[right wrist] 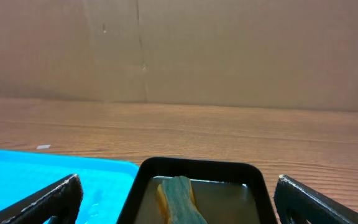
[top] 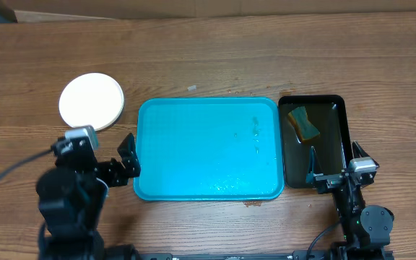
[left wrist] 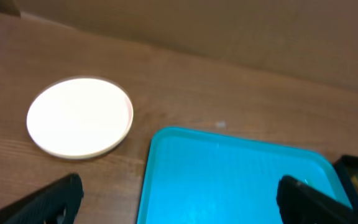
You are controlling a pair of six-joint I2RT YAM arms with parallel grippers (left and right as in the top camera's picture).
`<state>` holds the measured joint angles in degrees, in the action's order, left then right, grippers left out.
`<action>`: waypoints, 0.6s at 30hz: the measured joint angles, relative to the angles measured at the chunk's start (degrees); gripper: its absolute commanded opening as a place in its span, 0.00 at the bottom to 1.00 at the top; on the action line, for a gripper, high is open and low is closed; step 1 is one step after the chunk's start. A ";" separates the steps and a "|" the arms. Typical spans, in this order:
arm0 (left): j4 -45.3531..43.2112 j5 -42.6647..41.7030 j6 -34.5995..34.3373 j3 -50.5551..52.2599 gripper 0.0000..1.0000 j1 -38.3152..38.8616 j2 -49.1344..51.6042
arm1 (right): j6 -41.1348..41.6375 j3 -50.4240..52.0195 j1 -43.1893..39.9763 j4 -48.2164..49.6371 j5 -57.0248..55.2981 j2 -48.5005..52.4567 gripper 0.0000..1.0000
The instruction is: Clean dirty plates on tray and stack at the side
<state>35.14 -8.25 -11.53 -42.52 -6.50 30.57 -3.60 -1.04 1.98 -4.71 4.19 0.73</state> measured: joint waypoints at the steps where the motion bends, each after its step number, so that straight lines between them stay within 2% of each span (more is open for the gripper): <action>1: -2.82 0.17 -0.44 2.25 1.00 0.00 -1.73 | 0.00 0.00 -0.02 -0.04 0.00 0.00 1.00; 10: -42.66 0.72 -5.03 23.58 1.00 0.00 -19.10 | 0.02 0.00 -0.02 -0.02 0.00 0.00 1.00; 14: -50.69 1.84 -5.49 28.70 1.00 0.00 -24.50 | 0.02 0.00 -0.02 -0.04 0.02 0.00 1.00; 18: -51.47 2.78 -5.68 32.26 1.00 0.00 -27.87 | 0.04 0.00 -0.02 0.00 0.00 0.00 1.00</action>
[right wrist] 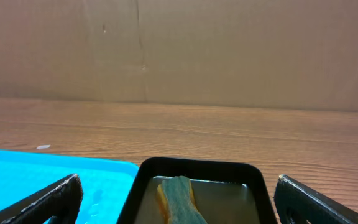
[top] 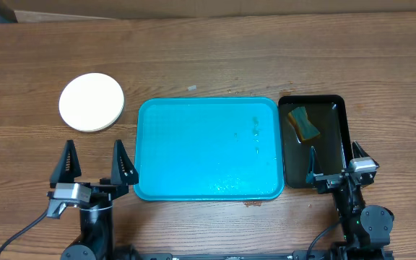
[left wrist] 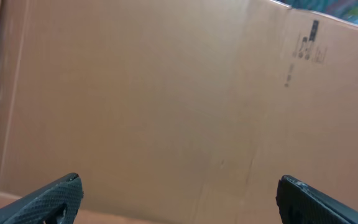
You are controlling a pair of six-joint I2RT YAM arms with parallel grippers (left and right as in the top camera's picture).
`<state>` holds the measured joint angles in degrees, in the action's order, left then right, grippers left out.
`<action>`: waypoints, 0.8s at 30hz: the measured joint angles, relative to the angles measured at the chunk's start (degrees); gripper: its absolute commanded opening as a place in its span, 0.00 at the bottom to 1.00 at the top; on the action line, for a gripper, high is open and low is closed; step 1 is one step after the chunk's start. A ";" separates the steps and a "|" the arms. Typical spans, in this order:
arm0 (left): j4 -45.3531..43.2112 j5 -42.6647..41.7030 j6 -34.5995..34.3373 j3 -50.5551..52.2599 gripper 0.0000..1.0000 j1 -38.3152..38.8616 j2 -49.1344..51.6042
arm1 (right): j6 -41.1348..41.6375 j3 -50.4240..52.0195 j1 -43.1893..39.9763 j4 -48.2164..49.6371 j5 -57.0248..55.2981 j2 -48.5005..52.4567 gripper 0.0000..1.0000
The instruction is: Clean dirty plates on tray and stack at the side
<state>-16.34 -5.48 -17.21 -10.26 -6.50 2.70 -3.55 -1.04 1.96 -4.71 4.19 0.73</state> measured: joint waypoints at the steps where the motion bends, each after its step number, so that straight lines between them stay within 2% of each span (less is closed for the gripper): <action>1: 0.00 0.17 -0.04 0.87 1.00 0.00 -0.59 | -0.04 0.00 0.02 -0.02 0.02 0.00 1.00; 12: 1.25 0.59 -0.87 8.48 1.00 0.00 -1.70 | -0.04 0.00 0.02 -0.02 0.00 0.00 1.00; 19: 10.80 1.64 -0.46 9.70 1.00 0.00 -1.77 | -0.02 0.00 0.00 -0.04 0.00 0.00 1.00; 24: 20.24 1.75 4.15 9.77 1.00 0.04 -1.84 | -0.04 -0.02 0.02 0.00 0.00 0.00 1.00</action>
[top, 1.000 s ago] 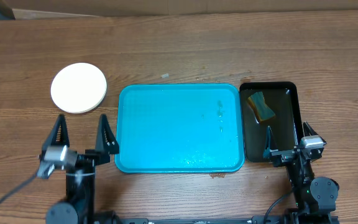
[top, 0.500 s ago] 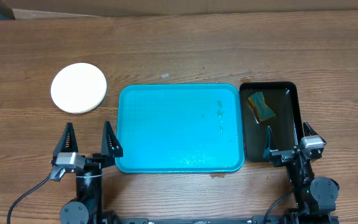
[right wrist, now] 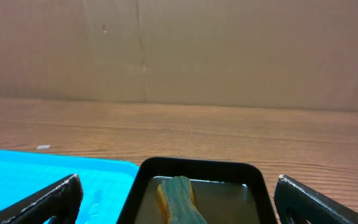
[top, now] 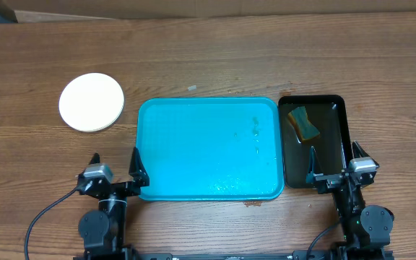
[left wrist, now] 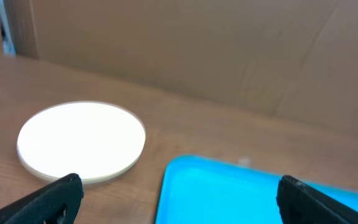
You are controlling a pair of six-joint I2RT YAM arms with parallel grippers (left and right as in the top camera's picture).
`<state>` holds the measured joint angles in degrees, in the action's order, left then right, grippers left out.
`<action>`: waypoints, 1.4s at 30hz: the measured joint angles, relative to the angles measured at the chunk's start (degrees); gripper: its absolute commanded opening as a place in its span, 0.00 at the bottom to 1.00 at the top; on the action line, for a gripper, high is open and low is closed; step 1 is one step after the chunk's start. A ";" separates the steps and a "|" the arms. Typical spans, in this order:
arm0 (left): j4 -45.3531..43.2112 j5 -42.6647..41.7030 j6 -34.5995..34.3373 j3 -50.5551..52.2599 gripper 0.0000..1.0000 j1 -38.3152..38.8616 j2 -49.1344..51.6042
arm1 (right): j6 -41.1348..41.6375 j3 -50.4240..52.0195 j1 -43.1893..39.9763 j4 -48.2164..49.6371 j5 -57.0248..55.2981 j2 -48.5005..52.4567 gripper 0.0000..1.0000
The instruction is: Clean dirty plates on tray and stack at the side
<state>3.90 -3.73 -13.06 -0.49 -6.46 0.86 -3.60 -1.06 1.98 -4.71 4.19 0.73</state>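
A white stack of plates [top: 91,102] [left wrist: 81,142] lies on the wood left of the blue tray [top: 208,149] [left wrist: 253,193], which holds only a few dark specks and wet marks. My left gripper [top: 114,168] [left wrist: 179,202] rests low at the tray's near left corner, open and holding nothing. My right gripper [top: 333,165] [right wrist: 178,202] sits open at the near end of the black tub [top: 313,137] [right wrist: 197,171], where a yellow-and-green sponge [top: 303,123] [right wrist: 179,198] lies in water.
A brown cardboard wall [right wrist: 179,50] stands along the table's far edge. A small white scrap [top: 191,88] lies on the wood just beyond the tray.
My left arm has dropped lower toward the table's near edge; its camera faced the cardboard wall before and now looks at the plates and tray. The right arm has not moved.
My left gripper was open, raised near the tray's left edge, just in front of the white plates. Then it was back at the near edge, camera tilted up at the cardboard. Now it rests low there. The plates, sponge and right gripper stayed put throughout.
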 measured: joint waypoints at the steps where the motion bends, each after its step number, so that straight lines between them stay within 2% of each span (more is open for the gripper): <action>1: 0.22 0.13 0.79 0.00 1.00 0.02 0.02 | 0.02 0.02 -0.02 -0.04 0.00 0.00 1.00; 7: 0.24 0.48 8.57 0.00 1.00 0.50 -0.02 | 0.00 0.02 0.00 -0.04 0.00 0.00 1.00; 13: 0.37 1.25 11.54 0.00 1.00 0.50 0.00 | 0.02 0.02 0.00 0.00 0.00 0.00 1.00; 42: 0.39 1.49 12.22 0.00 1.00 0.50 -0.02 | 0.15 0.02 0.00 -0.02 0.00 0.00 1.00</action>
